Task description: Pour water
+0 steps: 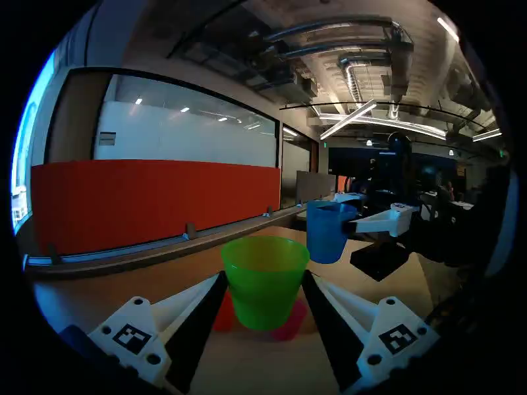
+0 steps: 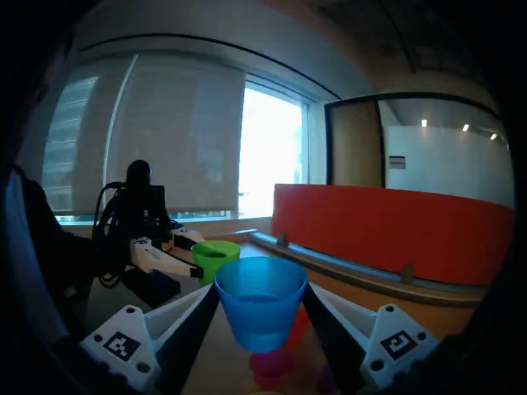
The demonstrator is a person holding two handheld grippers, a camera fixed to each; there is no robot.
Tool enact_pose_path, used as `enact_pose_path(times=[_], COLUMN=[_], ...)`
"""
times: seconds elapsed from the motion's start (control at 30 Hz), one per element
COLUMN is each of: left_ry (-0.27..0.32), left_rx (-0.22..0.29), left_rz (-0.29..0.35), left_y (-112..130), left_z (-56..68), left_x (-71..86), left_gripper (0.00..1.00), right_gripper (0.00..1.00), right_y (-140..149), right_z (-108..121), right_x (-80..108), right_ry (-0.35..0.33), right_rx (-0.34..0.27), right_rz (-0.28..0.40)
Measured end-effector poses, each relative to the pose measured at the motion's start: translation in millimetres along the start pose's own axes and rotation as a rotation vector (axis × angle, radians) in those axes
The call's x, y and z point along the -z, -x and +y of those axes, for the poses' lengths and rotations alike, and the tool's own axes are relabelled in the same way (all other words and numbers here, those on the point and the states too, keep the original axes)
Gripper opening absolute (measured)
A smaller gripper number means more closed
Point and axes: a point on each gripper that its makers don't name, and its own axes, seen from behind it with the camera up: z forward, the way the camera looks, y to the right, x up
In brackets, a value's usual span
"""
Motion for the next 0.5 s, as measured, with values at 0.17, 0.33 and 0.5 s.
enact_pose_path(times=[0.17,0.33,0.5], left_ry=[0.003,0.008,0.017], left_rx=[-0.002,-0.004,-0.005], left_rz=[-0.004,-0.006,-0.004], left_y=[2.2,2.3,2.5], left_z=[1.5,3.8,8.0], left_x=[1.4,2.7,3.8], left_gripper=[0.83,0.83,0.83], right_gripper=[0.91,0.91,0.91], right_y=[-4.6,-12.7,-25.0], right_z=[1.9,6.2,8.8], right_x=[-4.6,-8.8,-13.9], right_ry=[0.003,0.006,0.003], right_rx=[0.006,0.025,0.067], right_rz=[0.008,0.013,0.017])
